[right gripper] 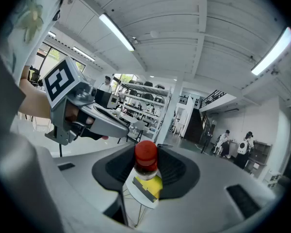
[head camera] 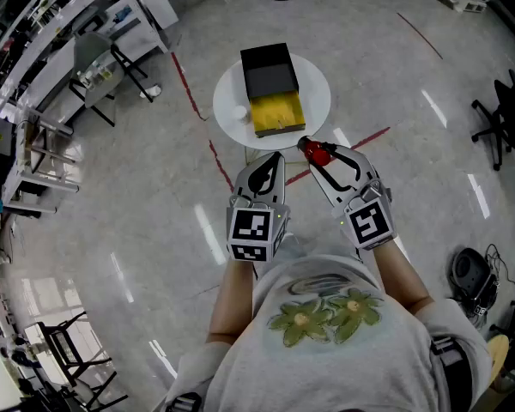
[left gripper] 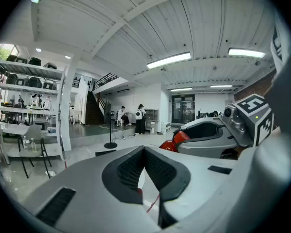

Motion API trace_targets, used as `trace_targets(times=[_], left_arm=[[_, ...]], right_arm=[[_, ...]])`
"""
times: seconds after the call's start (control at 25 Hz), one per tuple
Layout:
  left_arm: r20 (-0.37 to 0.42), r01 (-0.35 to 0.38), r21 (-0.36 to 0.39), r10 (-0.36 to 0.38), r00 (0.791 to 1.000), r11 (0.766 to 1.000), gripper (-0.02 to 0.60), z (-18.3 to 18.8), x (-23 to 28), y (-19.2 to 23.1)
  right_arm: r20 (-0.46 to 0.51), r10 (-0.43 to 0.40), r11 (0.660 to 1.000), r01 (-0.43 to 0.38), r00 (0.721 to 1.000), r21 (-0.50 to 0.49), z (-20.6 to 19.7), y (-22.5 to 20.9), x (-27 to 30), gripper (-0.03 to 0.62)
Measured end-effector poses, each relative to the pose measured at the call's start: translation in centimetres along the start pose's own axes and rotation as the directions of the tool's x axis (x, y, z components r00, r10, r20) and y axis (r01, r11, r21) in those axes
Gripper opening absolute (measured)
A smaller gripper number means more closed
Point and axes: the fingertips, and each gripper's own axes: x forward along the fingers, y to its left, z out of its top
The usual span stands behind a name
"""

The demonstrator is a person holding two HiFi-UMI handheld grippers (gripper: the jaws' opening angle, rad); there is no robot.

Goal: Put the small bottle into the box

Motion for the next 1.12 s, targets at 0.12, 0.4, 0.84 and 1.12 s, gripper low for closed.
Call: trace_targets(times=[0.12, 0.4, 0.84, 1.12], left_arm=[[-0.01, 0.008, 0.008, -0.008, 1.0, 1.0, 0.0, -0.6, 0.0, 0.6], [-0.016, 0.028, 0.021, -0.028, 0.999, 0.999, 0.0, -1.2, 0.4, 0.9], [-0.051, 0.044, 0.006, -0.043, 0.998, 0.999, 0.0, -1.4, 4.0, 3.1], [-0.084, 0.061, 0.014, -0.06, 0.995, 0.998, 0.0, -1.1, 8.0, 5.0]], right_arm=[[-0.003, -0.011, 1.0, 0.011, 1.0, 0.009, -0.3, 0.4, 0.5, 0.149], [-0.004, -0.002, 0.999, 0.002, 1.0, 0.033, -0.4, 0.6, 1.2, 0.149], [-0.007, -0.006, 0.998, 0.007, 1.0, 0.06, -1.0, -2.2, 4.9, 0.149], [-0.029, -0.001, 0.994, 0.004, 1.0, 0.105, -2.3, -4.8, 8.3, 0.149]])
